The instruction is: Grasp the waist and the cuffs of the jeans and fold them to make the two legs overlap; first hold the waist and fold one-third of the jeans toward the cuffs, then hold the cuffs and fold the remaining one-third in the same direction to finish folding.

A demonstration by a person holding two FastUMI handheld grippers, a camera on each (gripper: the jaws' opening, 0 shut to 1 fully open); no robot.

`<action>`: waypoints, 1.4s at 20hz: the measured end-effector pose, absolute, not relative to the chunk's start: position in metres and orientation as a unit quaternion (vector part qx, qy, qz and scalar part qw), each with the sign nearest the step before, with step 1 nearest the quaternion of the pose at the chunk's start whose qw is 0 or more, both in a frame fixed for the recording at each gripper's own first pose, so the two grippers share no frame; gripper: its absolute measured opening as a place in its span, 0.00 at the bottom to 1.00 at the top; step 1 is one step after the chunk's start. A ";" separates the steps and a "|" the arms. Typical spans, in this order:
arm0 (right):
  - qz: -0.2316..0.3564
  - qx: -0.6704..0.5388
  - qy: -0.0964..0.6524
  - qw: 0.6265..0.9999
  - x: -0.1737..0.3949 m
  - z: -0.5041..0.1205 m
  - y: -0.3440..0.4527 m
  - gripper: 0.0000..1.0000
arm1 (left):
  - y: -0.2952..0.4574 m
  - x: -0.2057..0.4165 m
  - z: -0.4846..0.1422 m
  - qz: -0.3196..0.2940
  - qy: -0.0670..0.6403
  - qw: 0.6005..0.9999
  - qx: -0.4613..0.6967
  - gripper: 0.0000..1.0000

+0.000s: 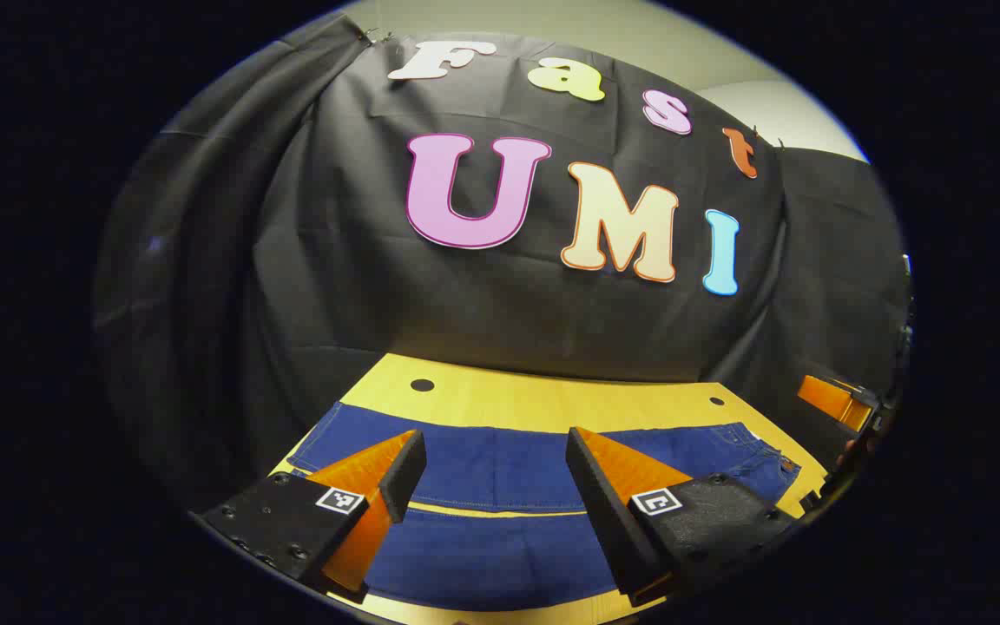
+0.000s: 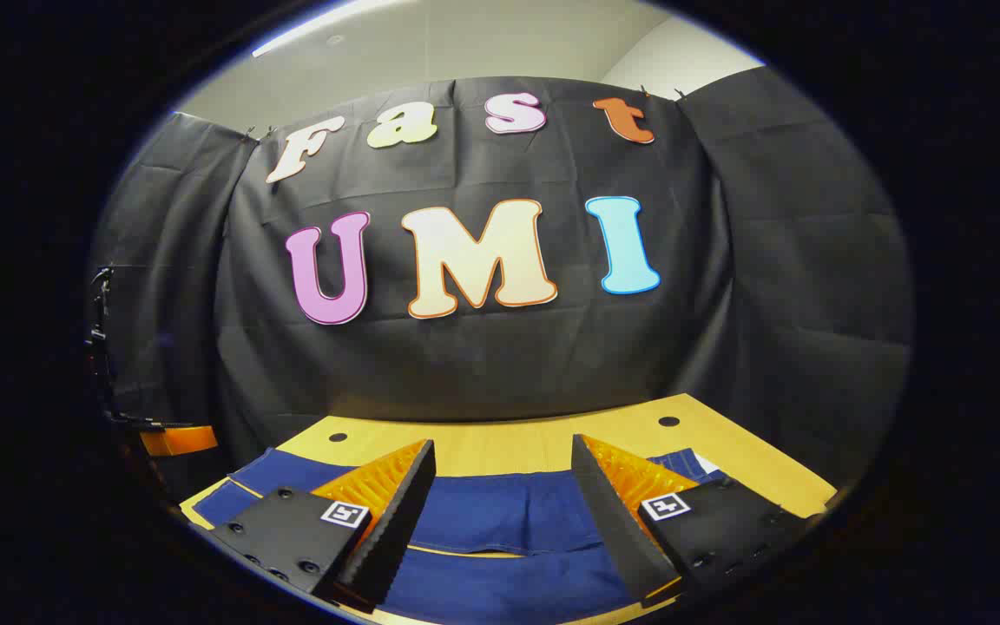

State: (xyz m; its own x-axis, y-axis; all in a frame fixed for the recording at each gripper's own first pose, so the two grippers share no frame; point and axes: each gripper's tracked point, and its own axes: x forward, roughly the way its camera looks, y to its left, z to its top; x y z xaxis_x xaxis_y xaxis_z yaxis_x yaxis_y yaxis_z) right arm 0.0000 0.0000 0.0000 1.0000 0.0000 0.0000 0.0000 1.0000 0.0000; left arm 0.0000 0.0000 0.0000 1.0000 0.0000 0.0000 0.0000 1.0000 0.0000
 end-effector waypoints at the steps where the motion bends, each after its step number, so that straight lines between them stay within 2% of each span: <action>1: -0.005 0.001 0.002 1.000 -0.003 -0.001 -0.004 0.98 | 0.004 -0.001 -0.005 0.001 0.004 1.000 0.007 0.96; 3: -0.010 0.005 0.001 1.000 -0.008 -0.002 -0.008 0.94 | 0.014 -0.004 -0.012 0.007 0.012 1.000 0.018 0.96; 5: -0.014 0.003 0.002 1.000 -0.015 -0.003 -0.012 0.98 | 0.030 -0.008 -0.027 0.018 0.032 0.999 0.030 0.96; 8: -0.017 -0.008 0.007 1.000 -0.027 -0.009 -0.014 0.94 | 0.056 -0.018 -0.053 0.022 0.071 0.995 0.065 0.96; 10: -0.018 -0.011 0.018 1.000 -0.032 -0.016 -0.015 0.98 | 0.069 -0.027 -0.075 0.009 0.106 0.990 0.089 0.96; 14: -0.020 -0.003 0.034 0.999 -0.043 -0.027 -0.015 0.98 | 0.083 -0.041 -0.109 -0.044 0.180 0.970 0.160 0.96; 15: -0.020 0.001 0.038 0.999 -0.045 -0.028 -0.014 0.98 | 0.087 -0.048 -0.117 -0.058 0.197 0.961 0.186 0.96; 16: -0.021 0.002 0.040 0.999 -0.048 -0.030 -0.013 0.94 | 0.088 -0.052 -0.125 -0.075 0.209 0.952 0.211 0.98; 17: -0.023 0.000 0.041 0.999 -0.052 -0.031 -0.013 0.94 | 0.090 -0.057 -0.132 -0.095 0.225 0.939 0.241 0.99; 18: -0.025 -0.002 0.043 0.999 -0.054 -0.034 -0.013 0.98 | 0.091 -0.062 -0.138 -0.119 0.241 0.923 0.276 0.98; 20: -0.027 -0.003 0.049 0.998 -0.059 -0.041 -0.011 0.94 | 0.089 -0.069 -0.152 -0.164 0.267 0.889 0.333 0.98; 21: -0.028 -0.001 0.052 0.998 -0.061 -0.042 -0.011 0.98 | 0.086 -0.073 -0.163 -0.183 0.281 0.872 0.358 0.96; 26: -0.041 -0.006 0.063 0.997 -0.078 -0.053 -0.012 0.98 | 0.095 -0.072 -0.212 -0.251 0.350 0.801 0.416 0.96; 27: -0.044 -0.006 0.066 0.997 -0.080 -0.055 -0.014 0.98 | 0.100 -0.072 -0.217 -0.258 0.359 0.789 0.426 1.00; 28: -0.047 -0.005 0.068 0.997 -0.083 -0.056 -0.014 0.98 | 0.101 -0.072 -0.219 -0.265 0.365 0.783 0.428 0.96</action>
